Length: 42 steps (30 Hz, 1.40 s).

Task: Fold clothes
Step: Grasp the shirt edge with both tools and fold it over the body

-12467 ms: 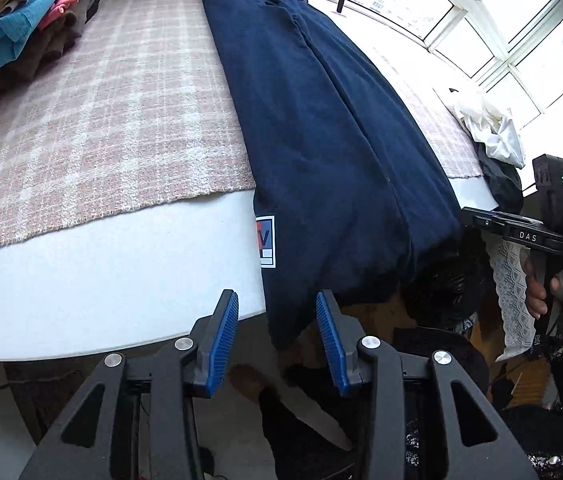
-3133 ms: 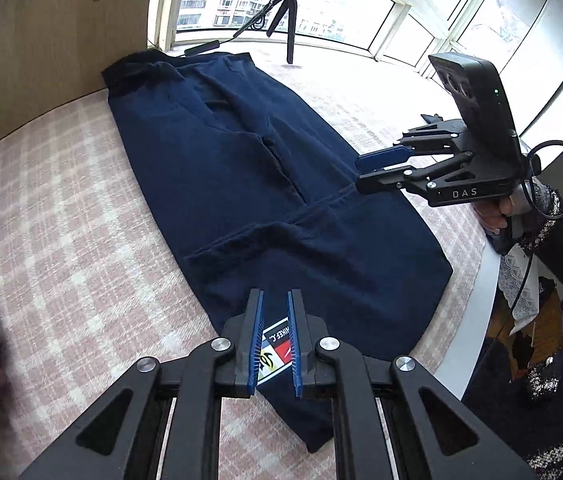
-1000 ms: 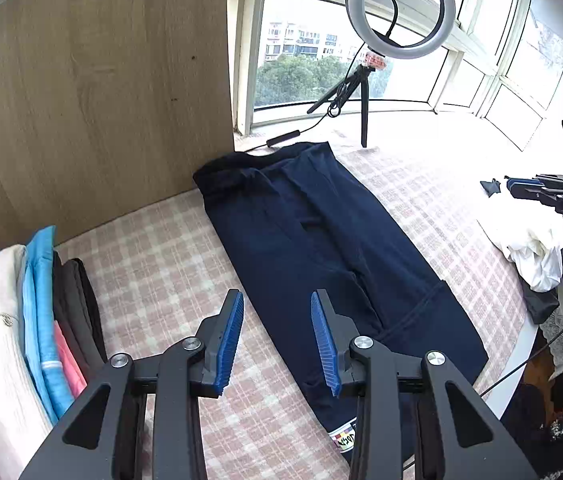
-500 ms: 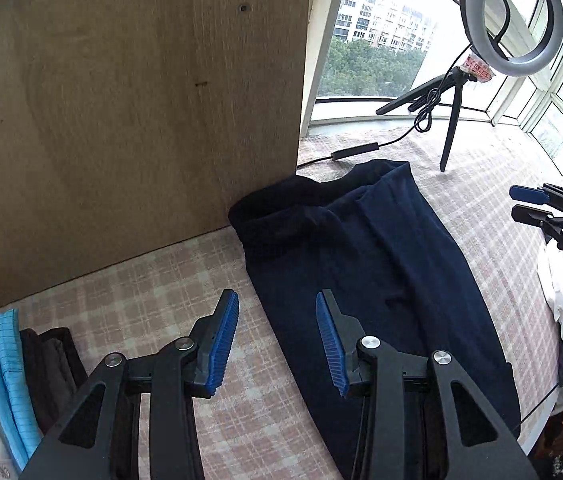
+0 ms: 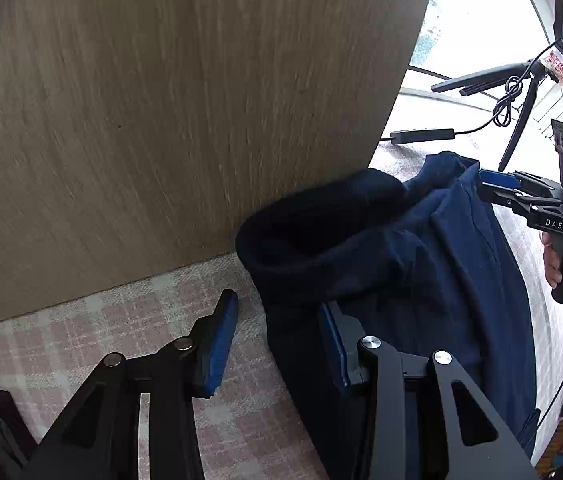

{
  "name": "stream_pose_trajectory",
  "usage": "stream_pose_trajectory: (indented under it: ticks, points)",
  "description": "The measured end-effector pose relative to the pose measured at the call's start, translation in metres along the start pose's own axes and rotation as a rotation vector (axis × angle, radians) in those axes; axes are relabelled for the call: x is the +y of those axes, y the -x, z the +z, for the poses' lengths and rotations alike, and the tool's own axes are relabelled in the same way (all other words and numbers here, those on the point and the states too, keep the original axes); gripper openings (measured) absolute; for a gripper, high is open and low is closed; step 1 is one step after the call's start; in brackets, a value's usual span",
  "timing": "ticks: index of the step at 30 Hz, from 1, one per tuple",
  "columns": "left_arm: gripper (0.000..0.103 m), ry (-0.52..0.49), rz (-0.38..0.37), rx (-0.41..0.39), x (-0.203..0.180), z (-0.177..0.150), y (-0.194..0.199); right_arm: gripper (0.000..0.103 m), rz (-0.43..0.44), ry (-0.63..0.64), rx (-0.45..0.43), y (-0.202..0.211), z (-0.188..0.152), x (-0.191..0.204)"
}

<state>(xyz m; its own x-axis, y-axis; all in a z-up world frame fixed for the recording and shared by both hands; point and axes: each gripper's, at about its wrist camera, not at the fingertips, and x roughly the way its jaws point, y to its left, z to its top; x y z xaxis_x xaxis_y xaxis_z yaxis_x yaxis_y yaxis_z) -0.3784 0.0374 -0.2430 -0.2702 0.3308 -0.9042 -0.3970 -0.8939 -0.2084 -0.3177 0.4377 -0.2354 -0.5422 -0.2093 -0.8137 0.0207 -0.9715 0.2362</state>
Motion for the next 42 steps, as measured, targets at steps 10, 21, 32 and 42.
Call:
stream_pose_trajectory:
  ticks: [10, 21, 32, 42]
  points:
    - [0.051, -0.011, 0.024, -0.019, -0.014, 0.013, -0.01, 0.058, 0.012, 0.126, -0.028, -0.017, 0.015, 0.022]
    - [0.007, -0.055, -0.038, -0.135, -0.039, 0.006, 0.018, 0.013, 0.11, 0.102, -0.057, 0.005, 0.02, 0.039]
    - [0.007, -0.156, -0.072, -0.244, -0.066, -0.05, 0.133, 0.013, 0.146, 0.148, -0.173, 0.136, -0.002, 0.098]
    - [0.007, -0.174, -0.117, -0.211, -0.084, -0.178, 0.205, 0.013, 0.13, 0.135, -0.169, 0.228, -0.113, 0.141]
